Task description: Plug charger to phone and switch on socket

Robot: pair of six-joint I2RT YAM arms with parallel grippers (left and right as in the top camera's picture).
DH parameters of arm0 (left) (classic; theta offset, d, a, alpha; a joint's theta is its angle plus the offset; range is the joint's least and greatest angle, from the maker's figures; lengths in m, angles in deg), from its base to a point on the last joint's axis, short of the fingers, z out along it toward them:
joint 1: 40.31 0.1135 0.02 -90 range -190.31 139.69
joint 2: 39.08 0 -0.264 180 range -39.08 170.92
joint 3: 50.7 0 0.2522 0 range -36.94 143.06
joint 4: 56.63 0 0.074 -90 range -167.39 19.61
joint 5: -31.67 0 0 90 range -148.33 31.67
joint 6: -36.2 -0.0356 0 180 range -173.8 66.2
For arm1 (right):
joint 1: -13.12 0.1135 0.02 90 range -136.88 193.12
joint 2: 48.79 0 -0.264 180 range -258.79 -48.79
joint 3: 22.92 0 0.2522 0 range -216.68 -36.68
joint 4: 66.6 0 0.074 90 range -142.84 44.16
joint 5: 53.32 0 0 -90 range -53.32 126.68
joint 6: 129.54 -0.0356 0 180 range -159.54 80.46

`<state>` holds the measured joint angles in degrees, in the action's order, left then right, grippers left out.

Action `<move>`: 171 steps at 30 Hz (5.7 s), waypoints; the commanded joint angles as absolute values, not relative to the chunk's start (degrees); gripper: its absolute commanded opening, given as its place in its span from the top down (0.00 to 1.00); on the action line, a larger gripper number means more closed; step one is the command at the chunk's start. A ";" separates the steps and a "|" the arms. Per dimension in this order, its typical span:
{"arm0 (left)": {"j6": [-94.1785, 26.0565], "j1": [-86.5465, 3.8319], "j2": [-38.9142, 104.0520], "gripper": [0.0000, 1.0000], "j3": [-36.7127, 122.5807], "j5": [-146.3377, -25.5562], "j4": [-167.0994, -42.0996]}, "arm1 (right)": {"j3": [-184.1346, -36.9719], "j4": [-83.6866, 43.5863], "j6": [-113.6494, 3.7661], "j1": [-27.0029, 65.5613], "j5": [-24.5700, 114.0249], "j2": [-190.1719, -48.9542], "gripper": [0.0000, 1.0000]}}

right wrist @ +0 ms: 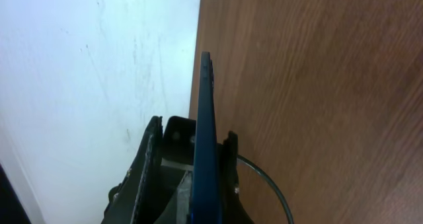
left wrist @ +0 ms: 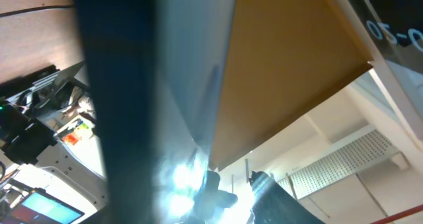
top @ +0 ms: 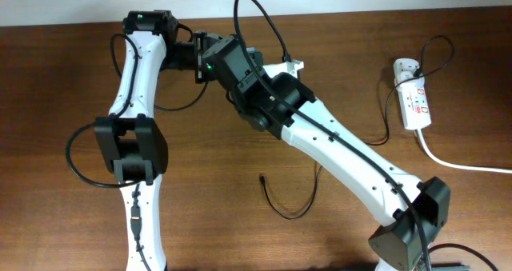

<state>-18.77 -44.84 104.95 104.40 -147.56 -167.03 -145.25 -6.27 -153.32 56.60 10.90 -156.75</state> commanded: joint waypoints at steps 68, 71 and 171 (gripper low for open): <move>-47.75 -43.12 96.27 1.00 110.32 -98.97 -146.27 | -108.99 -10.01 -68.03 48.84 64.08 -159.48 0.96; -50.27 -41.26 96.27 1.00 110.32 -123.43 -141.11 | -114.41 -10.40 -60.25 41.56 80.85 -156.97 0.96; -49.59 -40.14 96.27 1.00 110.32 -148.37 -138.14 | -120.92 -56.96 -85.54 35.60 99.05 -154.28 0.96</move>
<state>-48.85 -39.82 98.70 108.83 -145.35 -138.40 -119.85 -56.39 -85.87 35.03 97.85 -155.53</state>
